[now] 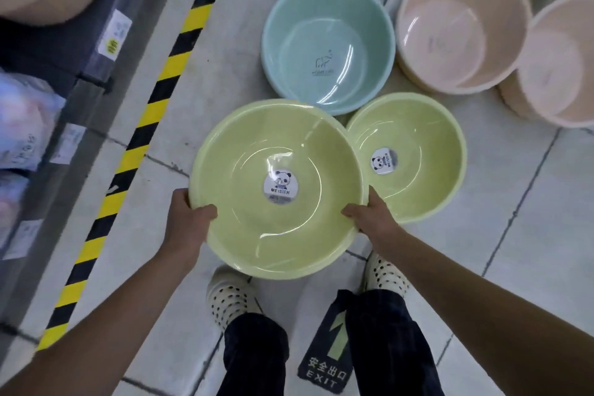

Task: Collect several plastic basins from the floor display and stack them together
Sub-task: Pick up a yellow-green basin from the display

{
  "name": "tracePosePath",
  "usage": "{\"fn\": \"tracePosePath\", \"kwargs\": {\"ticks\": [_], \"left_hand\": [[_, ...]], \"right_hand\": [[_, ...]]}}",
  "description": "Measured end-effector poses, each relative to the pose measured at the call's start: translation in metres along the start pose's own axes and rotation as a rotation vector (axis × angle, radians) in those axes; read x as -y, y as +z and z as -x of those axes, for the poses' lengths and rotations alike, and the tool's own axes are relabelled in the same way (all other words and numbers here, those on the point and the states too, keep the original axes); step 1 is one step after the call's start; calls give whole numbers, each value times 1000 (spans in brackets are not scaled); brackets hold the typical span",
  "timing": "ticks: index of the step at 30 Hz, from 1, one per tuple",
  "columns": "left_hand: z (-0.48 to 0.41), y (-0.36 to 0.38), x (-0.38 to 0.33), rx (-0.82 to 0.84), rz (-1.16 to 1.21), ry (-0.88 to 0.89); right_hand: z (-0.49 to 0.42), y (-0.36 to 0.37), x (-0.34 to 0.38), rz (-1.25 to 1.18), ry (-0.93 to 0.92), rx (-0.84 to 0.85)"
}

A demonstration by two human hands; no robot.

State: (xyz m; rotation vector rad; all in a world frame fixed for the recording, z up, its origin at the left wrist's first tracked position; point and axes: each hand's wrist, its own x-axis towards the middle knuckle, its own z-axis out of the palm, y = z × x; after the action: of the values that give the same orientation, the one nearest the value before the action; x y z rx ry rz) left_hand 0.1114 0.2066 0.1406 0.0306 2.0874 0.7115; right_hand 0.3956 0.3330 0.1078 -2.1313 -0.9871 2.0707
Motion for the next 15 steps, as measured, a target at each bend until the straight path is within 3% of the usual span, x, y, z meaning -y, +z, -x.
{"fn": "tracePosePath", "kwargs": {"ticks": [8, 15], "left_hand": [[63, 108, -90, 181, 0, 148], [46, 207, -94, 283, -100, 183]], "right_hand": [[38, -130, 23, -177, -15, -188], [-1, -198, -1, -220, -1, -263]]}}
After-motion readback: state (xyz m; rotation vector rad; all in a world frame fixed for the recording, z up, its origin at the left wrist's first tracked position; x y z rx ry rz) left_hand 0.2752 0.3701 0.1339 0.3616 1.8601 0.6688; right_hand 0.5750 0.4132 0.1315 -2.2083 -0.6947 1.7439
